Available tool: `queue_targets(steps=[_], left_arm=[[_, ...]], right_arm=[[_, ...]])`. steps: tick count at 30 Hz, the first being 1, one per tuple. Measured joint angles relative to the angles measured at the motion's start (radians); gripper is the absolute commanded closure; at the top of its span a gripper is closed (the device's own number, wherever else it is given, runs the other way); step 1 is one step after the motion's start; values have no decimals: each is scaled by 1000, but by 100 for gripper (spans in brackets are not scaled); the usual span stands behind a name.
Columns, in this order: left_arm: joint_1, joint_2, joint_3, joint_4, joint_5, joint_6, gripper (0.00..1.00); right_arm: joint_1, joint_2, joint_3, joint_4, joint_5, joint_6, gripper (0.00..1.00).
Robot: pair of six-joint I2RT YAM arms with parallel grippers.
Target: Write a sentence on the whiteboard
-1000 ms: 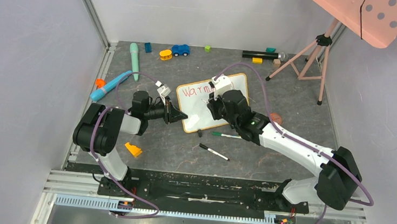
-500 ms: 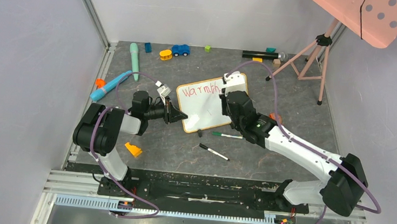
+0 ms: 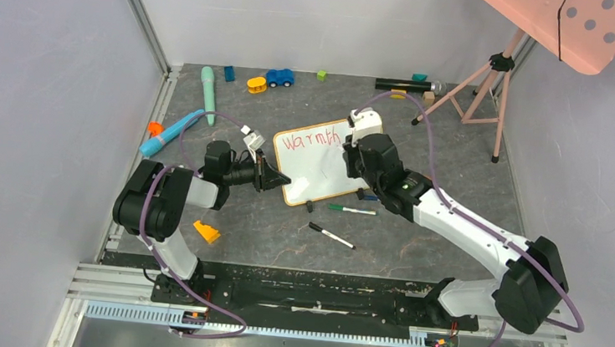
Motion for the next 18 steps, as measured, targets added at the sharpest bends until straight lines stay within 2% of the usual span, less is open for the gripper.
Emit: queue_targets(steps=[3,7,18], left_arm=[[0,0,0,0,0,0,98],[0,0,0,0,0,0,98],[0,0,0,0,0,0,98]], right_arm=[[21,31,4,10,-92,-19,100],[77,76,8,7,-136,-48,100],[209,168,148,-17,-78,-137,100]])
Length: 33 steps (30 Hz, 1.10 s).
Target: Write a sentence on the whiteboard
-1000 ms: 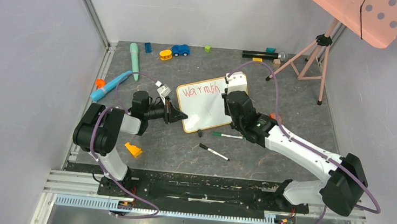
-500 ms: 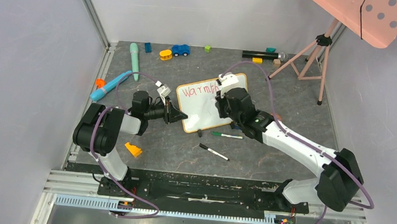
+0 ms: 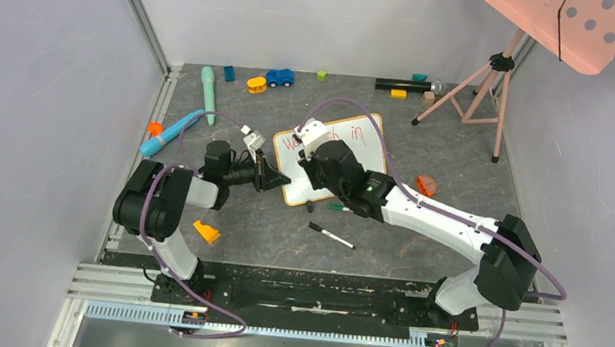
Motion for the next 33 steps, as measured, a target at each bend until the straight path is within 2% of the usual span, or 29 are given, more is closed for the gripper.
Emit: queue_targets(steps=[33], left_arm=[[0,0,0,0,0,0,98]], right_arm=[[12,103,41,-14,27,-54,100]])
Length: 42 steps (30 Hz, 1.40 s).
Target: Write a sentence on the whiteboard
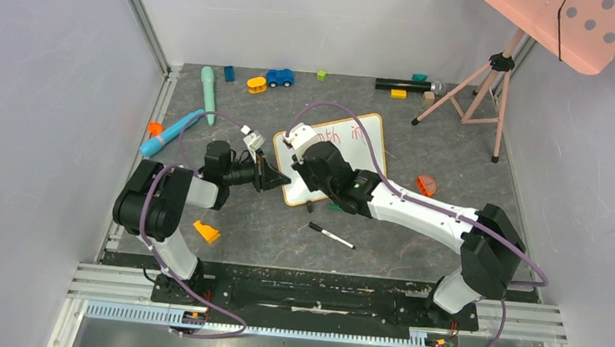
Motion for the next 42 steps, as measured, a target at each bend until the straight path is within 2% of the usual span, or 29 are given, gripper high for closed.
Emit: queue_targets(steps=[42], left_arm=[[0,0,0,0,0,0,98]], right_arm=[[6,22,19,-28,92,-10,100]])
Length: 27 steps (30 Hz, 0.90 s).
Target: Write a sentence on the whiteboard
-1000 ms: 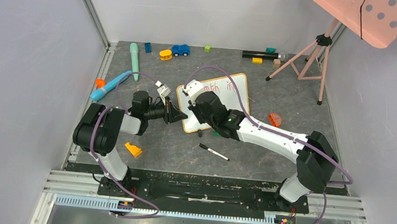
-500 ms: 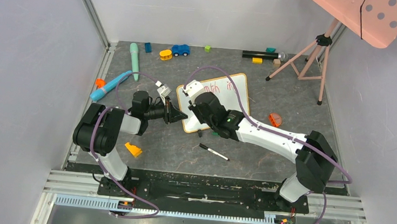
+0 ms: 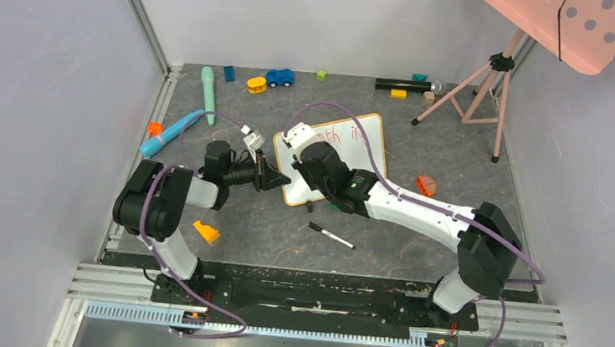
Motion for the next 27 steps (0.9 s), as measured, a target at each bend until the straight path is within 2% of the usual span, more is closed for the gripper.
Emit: queue_targets(steps=[27], left_arm=[[0,0,0,0,-1,0,98]], right_arm=[[0,15,15,6,-70,-21,100]])
